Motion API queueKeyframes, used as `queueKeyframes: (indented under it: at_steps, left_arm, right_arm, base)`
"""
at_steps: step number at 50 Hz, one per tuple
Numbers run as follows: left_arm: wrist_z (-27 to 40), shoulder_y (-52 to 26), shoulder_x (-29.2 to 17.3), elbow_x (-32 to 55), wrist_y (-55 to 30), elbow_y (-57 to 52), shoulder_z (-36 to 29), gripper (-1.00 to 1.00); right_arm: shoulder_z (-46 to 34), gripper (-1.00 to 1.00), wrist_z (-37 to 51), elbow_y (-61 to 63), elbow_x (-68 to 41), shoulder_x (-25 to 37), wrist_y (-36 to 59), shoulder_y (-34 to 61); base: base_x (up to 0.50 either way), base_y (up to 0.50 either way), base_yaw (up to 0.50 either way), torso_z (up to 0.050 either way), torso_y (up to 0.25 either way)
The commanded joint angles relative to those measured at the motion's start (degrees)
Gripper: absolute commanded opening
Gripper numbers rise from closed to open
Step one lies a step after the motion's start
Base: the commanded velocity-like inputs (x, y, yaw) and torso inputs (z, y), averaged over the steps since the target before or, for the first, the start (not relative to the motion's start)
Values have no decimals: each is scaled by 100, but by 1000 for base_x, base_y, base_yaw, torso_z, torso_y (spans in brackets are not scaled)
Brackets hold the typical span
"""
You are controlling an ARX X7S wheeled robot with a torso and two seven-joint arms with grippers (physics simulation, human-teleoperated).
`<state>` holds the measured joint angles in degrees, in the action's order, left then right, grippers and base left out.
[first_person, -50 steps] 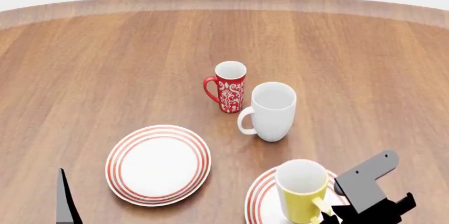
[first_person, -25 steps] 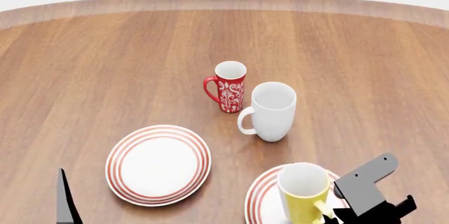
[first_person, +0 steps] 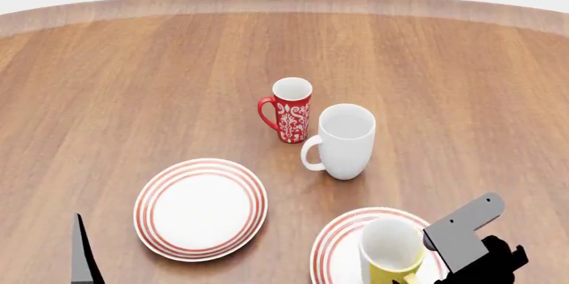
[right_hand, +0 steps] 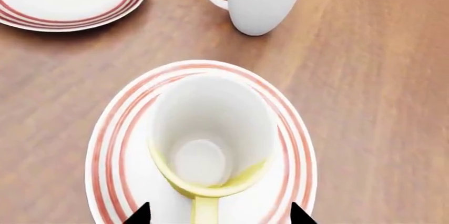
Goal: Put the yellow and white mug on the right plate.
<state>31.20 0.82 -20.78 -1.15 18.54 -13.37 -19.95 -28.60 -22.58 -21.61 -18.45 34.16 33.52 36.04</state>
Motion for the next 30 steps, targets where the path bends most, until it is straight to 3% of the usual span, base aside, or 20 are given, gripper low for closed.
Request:
queueKeyframes:
  at_steps: [1, 10, 17, 30]
  left_arm:
    - [-116, -12, 102, -18, 34, 0, 148, 100]
    - [-97, -24, 87, 17, 30, -16, 164, 100]
    - [-78, 0, 75, -3, 27, -58, 153, 100]
    - [-45, -11, 49, -25, 11, -105, 161, 100]
  right_arm:
    - [111, 100, -111, 18, 117, -101, -24, -11]
    - [530, 100, 152, 996, -268, 186, 267, -474]
    - [1398, 100, 579, 2755, -1055, 700, 625, -1464]
    - [2863, 100, 1197, 4235, -2022, 905, 429, -3089]
  base:
    - [0, 0, 0, 0, 0]
    - [0, 0, 0, 0, 0]
    - [0, 0, 0, 0, 0]
    - [0, 0, 0, 0, 0]
